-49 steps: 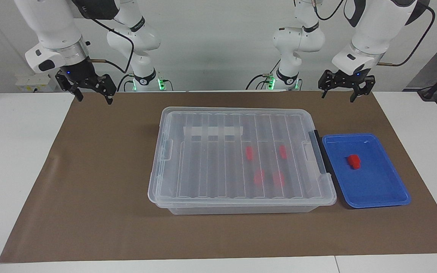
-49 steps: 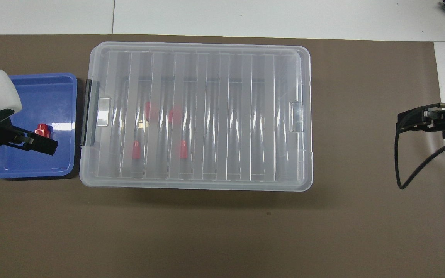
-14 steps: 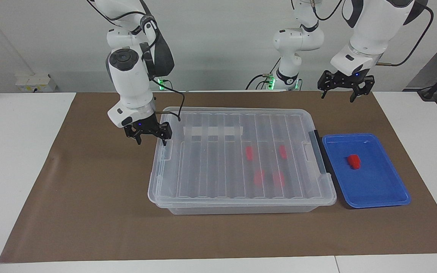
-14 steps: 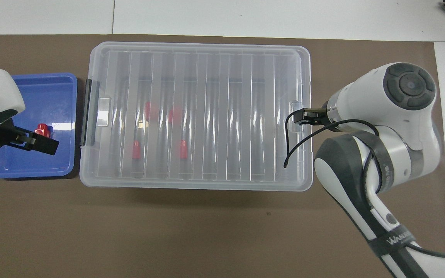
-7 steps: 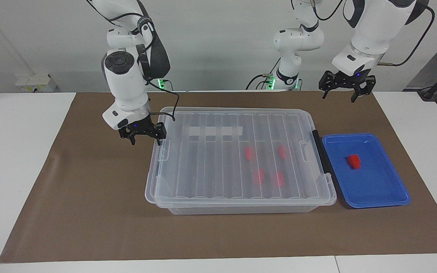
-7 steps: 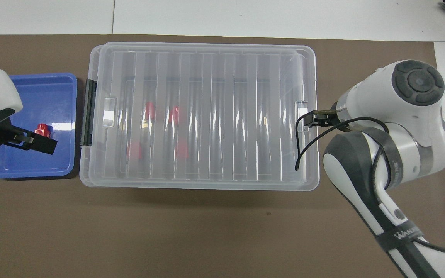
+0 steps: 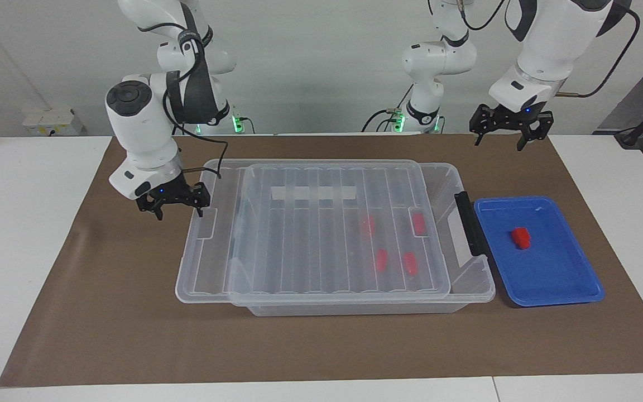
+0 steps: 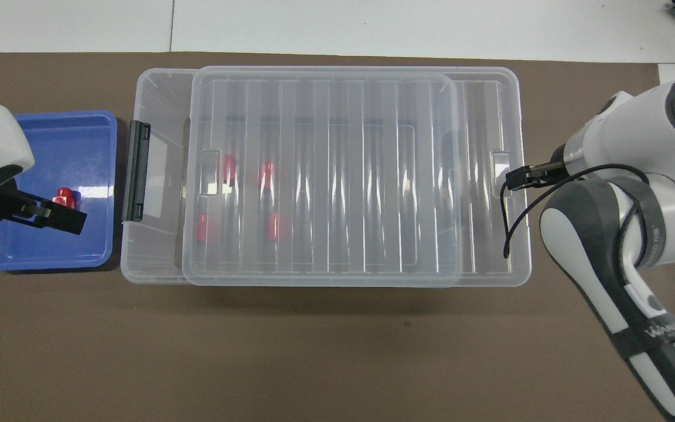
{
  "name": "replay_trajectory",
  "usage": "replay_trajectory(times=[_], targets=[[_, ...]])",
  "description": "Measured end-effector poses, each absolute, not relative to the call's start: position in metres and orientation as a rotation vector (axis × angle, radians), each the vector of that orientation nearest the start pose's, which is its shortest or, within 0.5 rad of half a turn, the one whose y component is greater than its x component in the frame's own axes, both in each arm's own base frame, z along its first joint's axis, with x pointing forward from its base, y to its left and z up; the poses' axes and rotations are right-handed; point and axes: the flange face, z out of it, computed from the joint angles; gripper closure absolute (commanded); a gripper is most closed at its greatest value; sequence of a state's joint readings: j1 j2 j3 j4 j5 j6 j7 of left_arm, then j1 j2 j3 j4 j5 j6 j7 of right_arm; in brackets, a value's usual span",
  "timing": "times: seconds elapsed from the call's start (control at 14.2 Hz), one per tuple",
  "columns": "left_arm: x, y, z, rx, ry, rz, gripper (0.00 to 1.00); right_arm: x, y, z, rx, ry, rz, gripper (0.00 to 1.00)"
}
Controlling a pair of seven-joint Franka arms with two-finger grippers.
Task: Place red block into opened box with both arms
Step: 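Slide the clear lid with the right gripper away from the blue tray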
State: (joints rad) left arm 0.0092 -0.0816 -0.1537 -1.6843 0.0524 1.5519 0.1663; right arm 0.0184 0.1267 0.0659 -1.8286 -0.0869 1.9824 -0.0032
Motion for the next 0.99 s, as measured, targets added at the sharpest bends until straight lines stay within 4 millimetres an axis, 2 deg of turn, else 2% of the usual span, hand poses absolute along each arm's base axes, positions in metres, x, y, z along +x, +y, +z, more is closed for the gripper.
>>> replay_trajectory(times=[0.71, 0.85, 0.99], targets=[[0.521, -0.067, 0.613, -3.042, 0.457, 0.083, 0.00, 0.595, -0.061, 0.467, -3.201, -0.489, 0.009, 0.00], [0.525, -0.056, 0.604, -3.047, 0.420, 0.040, 0.00, 0.593, -0.079, 0.469, -3.191, -0.575, 0.014, 0.00], [0.532, -0.037, 0.583, -3.046, 0.372, -0.087, 0.00, 0.592, -0.094, 0.472, -3.179, -0.661, 0.014, 0.00]])
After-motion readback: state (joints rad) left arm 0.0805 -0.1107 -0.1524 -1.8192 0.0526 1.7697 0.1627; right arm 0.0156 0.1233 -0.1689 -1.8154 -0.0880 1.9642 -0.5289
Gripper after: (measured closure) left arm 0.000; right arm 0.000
